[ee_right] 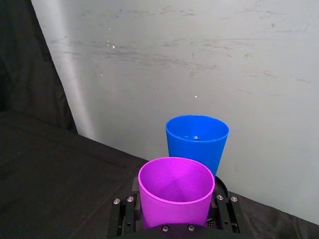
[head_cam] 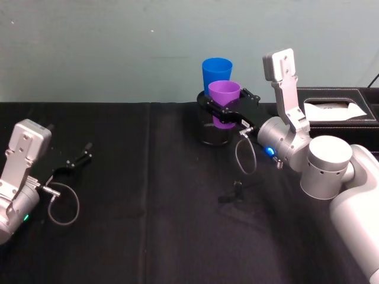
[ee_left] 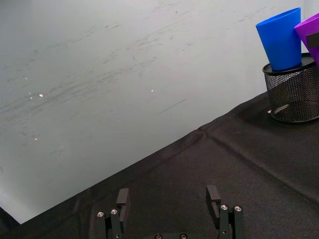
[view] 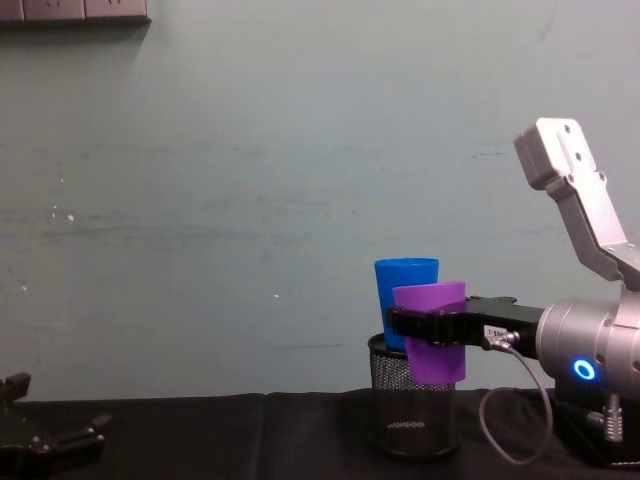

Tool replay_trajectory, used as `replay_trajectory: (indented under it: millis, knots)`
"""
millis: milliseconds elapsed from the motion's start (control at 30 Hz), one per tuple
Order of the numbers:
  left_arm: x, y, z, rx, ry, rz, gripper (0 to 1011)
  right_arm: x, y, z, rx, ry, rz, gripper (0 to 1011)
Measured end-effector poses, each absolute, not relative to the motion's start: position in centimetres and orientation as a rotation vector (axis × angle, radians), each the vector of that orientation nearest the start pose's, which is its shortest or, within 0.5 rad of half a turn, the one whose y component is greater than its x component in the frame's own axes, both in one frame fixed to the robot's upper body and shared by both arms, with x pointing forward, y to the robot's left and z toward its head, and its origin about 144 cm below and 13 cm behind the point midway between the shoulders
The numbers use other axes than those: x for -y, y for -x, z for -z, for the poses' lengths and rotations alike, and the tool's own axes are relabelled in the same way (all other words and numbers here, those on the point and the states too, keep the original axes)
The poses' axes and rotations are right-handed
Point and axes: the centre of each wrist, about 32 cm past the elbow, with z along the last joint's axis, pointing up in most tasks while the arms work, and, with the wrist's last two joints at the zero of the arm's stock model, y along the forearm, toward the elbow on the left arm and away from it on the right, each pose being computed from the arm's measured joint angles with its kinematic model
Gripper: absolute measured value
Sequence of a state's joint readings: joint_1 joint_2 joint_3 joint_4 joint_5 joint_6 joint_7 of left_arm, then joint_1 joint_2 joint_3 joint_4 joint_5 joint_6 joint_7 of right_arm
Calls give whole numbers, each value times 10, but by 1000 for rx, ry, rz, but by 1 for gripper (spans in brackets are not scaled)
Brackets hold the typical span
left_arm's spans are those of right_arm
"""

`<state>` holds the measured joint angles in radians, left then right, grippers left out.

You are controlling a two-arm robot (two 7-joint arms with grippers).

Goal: Pick up one cup with a gripper and tap it against the other cup.

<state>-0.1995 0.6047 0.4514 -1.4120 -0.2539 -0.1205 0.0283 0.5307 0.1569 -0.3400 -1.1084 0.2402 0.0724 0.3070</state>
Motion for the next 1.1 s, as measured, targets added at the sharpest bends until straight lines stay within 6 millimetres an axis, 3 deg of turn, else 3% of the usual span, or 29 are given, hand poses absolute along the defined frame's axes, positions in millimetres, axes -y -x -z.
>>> replay_trajectory:
  millis: [1100]
  knots:
    - [-310, -489, -1140, 285, -304, -1248, 1000, 200, -595, -1191, -8, 93, 1038, 733]
